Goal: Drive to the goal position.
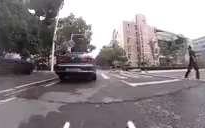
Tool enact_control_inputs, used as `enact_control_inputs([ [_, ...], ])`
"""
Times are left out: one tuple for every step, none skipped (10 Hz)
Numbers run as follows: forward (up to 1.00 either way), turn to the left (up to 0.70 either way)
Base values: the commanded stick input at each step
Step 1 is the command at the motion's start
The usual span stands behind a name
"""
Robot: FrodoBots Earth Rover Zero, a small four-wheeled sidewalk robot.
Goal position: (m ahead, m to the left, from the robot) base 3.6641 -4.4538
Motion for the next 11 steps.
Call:
enact_control_inputs([
  [0.45,0.00],
  [0.45,0.00],
  [0.45,0.00],
  [0.45,0.00],
  [0.45,0.00],
  [0.45,0.00],
  [0.45,0.00],
  [0.45,0.00],
  [0.45,0.00],
  [0.45,0.00],
  [0.45,0.00],
])
